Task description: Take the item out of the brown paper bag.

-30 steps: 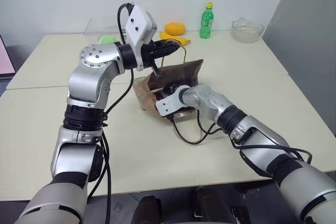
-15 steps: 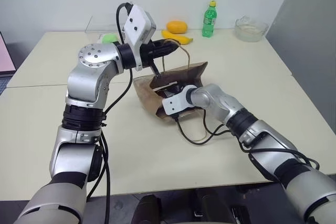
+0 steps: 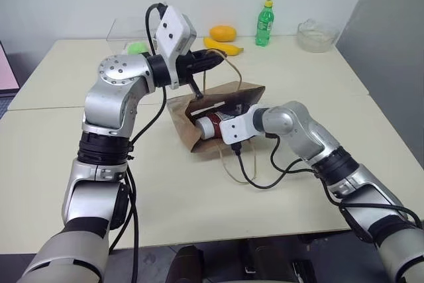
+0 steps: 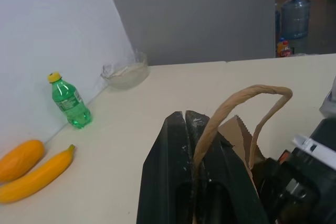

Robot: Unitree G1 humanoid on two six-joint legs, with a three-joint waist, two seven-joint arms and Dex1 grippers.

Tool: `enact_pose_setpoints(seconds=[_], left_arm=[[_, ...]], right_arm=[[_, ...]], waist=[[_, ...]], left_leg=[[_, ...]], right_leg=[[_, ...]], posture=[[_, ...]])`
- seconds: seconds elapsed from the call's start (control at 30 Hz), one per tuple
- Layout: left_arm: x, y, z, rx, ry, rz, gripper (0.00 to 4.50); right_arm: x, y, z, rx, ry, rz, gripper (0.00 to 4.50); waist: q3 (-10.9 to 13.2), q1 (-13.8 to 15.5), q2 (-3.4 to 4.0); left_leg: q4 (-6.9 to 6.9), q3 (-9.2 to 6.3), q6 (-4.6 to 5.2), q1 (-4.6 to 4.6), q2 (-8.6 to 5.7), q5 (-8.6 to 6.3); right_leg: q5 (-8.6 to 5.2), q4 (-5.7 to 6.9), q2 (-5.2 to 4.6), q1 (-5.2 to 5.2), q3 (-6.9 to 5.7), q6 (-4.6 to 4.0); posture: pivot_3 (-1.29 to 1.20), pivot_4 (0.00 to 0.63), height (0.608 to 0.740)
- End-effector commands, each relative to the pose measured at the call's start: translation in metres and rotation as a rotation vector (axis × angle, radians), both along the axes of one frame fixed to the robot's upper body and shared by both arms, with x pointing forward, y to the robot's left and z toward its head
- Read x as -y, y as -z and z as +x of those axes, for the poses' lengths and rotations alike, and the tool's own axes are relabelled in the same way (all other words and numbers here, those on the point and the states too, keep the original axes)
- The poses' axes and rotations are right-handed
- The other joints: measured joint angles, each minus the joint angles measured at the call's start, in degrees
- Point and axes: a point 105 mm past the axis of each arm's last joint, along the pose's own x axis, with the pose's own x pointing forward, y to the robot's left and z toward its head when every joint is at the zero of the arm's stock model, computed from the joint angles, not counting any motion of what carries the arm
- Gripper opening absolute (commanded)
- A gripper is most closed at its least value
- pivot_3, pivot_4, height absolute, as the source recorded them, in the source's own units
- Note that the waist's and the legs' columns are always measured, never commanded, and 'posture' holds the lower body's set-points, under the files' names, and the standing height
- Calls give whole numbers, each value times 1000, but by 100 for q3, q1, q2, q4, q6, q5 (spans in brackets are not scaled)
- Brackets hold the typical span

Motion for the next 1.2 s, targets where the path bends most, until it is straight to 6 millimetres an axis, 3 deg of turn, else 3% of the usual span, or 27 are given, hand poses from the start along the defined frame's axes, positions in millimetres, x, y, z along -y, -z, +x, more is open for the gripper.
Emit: enact_pose_setpoints(seconds=[0.03,0.4,0.67,0.83,0.97,1.03,1.13,1.2], left_arm=[[0,-17,-3,63,3,-1,0],[1,-16,0,60,-4,1,0],[2,-15,1,56,-5,10,0],[0,-13,2,52,-14,14,0],[-2,-11,3,48,-22,16,0],[-3,-10,3,46,-27,16,0],[-4,-9,4,47,-31,23,0],[-4,-9,4,47,-31,24,0]], right_arm=[[3,-36,-11,-4,-44,141,2749],[13,-57,-48,-179,-207,270,2749],[24,-94,-75,-296,-312,431,2749],[50,-117,-72,-381,-227,583,2748],[74,-140,-68,-345,-134,693,2748],[95,-137,-57,-264,-30,660,2748],[143,-105,-28,-151,194,486,2748],[159,-91,-19,-124,251,416,2747]], waist=[[0,0,0],[0,1,0],[1,10,0],[1,22,-1],[1,22,-1],[1,27,-1],[0,35,-2],[3,38,-6]], left_leg=[[0,0,0,0,1,0],[0,-1,0,1,-1,0],[1,-3,0,1,1,0],[1,-1,0,1,2,0],[0,-1,0,1,1,0],[0,0,0,1,0,0],[0,11,1,0,-6,-1],[1,25,1,0,-8,-1]], right_leg=[[0,0,0,0,1,0],[0,0,0,0,-2,0],[0,2,-1,1,-3,0],[0,2,-5,1,-3,0],[0,1,-3,1,-2,0],[0,1,-3,1,-3,0],[-1,-5,-4,3,-3,2],[0,-13,-4,7,-3,5]], posture=[[0,150,740],[0,150,740],[0,150,740],[0,150,740],[0,150,740],[0,150,740],[0,150,740],[0,150,740]])
